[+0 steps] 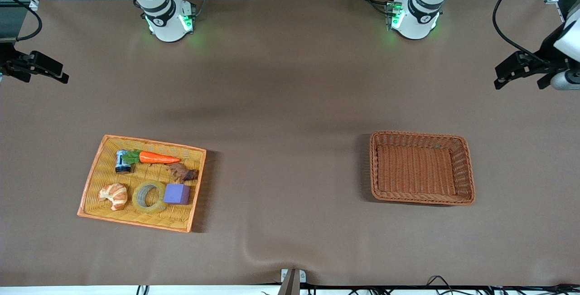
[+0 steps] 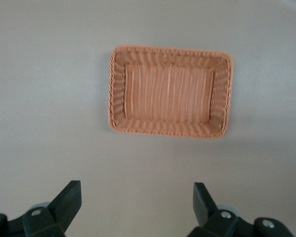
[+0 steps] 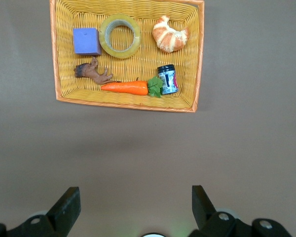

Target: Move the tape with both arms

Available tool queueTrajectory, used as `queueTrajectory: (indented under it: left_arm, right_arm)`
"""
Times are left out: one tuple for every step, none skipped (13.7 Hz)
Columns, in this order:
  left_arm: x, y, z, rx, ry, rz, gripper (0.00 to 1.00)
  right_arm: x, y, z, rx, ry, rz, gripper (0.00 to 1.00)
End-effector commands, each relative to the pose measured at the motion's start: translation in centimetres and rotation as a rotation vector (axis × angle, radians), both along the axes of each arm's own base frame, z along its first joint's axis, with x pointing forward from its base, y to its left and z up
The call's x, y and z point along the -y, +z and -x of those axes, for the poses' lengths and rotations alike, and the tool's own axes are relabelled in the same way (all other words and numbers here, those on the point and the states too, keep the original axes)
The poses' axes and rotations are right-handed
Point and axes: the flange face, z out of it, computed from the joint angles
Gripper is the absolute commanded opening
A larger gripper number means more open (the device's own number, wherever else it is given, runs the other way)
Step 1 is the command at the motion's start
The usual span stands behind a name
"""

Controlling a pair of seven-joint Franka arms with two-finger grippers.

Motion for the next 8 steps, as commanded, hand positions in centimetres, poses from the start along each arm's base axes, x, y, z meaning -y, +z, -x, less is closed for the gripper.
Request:
queueTrajectory:
  left_arm:
    - [-0.19, 0.39, 0.45, -0.044, -0.015, -0.005, 1.0]
    - [-0.25, 0.32, 0.63, -0.06, -0.015, -0.009, 1.0]
    - [-0.31, 0.43, 0.75, -0.067, -0.014, -0.014, 1.0]
    - [-0.55, 1.02, 0.82, -0.064, -0.008, -0.019, 1.0]
    - [-0.8, 1.26, 0.81, -0.062, -0.003, -0.019, 1.0]
    - [-0.95, 1.27, 0.85, -0.062, -0.004, -0.017, 1.0]
    - [-0.93, 1.05, 0.98, -0.07, -0.006, -0.016, 1.0]
    - [-0.75, 1.06, 1.04, -0.07, 0.001, -0.015, 1.0]
  right_arm:
    - [-0.49, 1.25, 0.52, 0.018, 0.033, 0.027, 1.0]
    - [-0.4, 1.28, 0.49, 0.02, 0.037, 0.048, 1.0]
    - [-0.61, 1.14, 0.48, 0.016, 0.043, 0.051, 1.0]
    - [-0.7, 1.2, 0.54, 0.016, 0.044, 0.051, 1.0]
    - [-0.7, 1.27, 0.54, 0.018, 0.044, 0.051, 1.0]
    - [-0.78, 1.27, 0.53, 0.018, 0.046, 0.051, 1.0]
    - [-0.7, 1.19, 0.56, 0.015, 0.046, 0.051, 1.0]
    - [-0.68, 1.19, 0.56, 0.015, 0.052, 0.052, 1.0]
